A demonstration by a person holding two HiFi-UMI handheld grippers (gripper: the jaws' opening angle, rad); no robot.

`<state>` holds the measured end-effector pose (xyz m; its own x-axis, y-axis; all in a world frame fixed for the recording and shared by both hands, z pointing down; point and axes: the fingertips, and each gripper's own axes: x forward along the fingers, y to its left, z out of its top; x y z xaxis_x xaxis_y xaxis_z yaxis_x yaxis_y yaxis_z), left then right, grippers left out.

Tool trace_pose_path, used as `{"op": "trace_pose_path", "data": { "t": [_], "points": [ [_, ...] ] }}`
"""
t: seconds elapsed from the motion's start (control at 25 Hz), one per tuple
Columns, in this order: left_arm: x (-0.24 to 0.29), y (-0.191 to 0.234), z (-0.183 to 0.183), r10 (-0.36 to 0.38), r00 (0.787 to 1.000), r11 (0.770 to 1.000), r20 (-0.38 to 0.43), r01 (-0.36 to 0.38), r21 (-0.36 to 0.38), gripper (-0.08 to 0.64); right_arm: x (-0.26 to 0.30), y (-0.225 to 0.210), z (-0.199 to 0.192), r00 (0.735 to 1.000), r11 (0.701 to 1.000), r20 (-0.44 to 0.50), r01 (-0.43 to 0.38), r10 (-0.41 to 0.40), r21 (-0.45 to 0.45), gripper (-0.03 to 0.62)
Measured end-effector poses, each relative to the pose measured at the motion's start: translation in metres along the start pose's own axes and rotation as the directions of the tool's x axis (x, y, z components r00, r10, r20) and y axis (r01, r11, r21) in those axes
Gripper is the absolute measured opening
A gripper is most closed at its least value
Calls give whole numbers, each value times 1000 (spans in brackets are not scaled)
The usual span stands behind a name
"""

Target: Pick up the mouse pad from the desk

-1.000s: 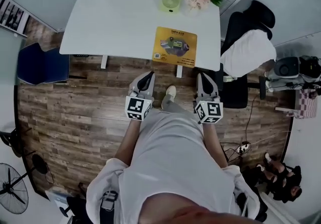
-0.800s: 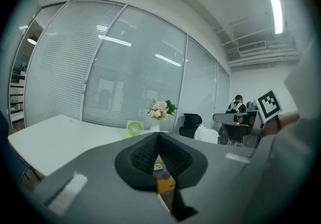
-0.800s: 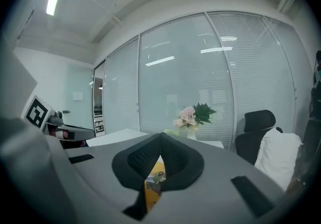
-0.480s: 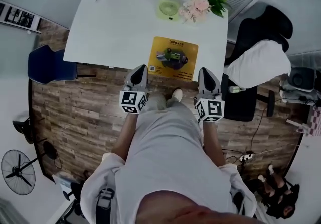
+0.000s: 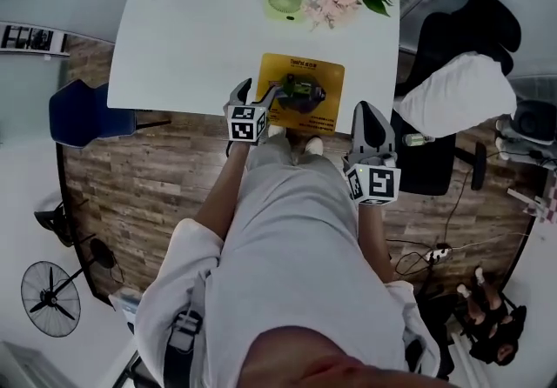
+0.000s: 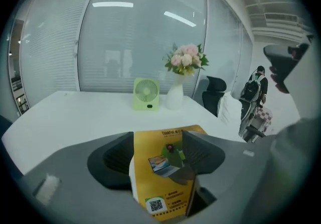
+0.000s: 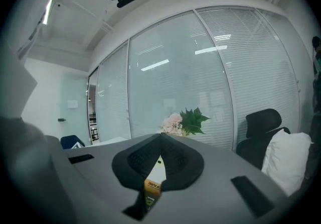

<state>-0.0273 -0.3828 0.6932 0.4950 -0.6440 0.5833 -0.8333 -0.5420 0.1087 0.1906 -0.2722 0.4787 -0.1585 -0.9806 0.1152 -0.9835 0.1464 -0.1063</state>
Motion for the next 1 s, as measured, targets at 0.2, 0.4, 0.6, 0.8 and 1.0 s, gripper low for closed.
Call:
{"op": "trace_pose_path", "data": {
  "t": [0.2,0.4,0.6,0.8,1.0],
  "points": [
    [49,15,-50,27,983,1000,-184,-29,-11,307,-1,-10,7,999,999,8,43,-43,-1,3],
    [72,28,-85,50,953,998,-300,-61,-30,294,-5,-19,8,997,997,0,75,-75,-8,3],
    [75,36,-95,77,936,995,-344,-92,-27,262,-13,-31,7,994,994,-3,106,-106,2,3],
    [76,33,-97,103,937,993,-334,-117,-22,254,-16,-41,5,992,992,-2,125,-125,15,3],
    [75,28,-94,116,932,991,-344,-134,-26,206,-18,-46,3,992,991,0,129,-129,28,3]
  ]
}}
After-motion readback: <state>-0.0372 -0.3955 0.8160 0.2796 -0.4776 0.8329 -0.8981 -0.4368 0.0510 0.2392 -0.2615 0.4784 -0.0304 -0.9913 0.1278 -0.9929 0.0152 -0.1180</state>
